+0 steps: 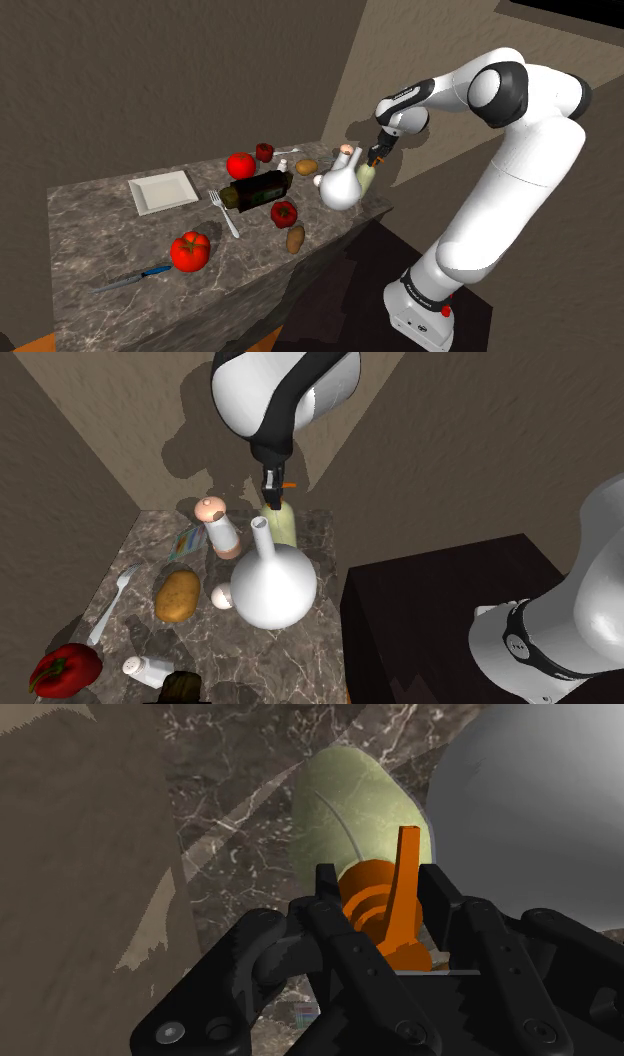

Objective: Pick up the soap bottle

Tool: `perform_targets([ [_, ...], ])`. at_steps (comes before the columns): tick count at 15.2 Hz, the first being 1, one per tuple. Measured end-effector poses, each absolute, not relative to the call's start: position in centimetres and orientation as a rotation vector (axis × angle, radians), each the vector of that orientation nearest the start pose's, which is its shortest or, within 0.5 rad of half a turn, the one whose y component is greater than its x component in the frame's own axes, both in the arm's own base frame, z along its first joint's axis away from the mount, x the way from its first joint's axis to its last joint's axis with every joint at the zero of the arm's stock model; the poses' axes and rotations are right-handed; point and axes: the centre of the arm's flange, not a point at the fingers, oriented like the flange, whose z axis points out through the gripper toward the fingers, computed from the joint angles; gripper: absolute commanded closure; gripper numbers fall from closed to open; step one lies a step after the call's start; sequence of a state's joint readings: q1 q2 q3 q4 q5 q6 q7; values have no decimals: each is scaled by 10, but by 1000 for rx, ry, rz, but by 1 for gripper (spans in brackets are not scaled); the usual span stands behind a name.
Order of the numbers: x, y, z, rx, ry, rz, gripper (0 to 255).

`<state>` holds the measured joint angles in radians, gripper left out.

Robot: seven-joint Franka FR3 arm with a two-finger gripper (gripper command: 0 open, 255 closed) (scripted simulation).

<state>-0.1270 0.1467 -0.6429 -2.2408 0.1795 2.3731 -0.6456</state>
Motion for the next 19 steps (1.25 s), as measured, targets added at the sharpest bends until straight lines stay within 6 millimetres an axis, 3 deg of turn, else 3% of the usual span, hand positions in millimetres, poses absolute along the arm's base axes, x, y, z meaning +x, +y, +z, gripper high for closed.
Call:
perform_targets([
  [5,388,-372,322,-3101,385,-59,255],
  [19,388,-372,393,-3101,385,-58,255],
])
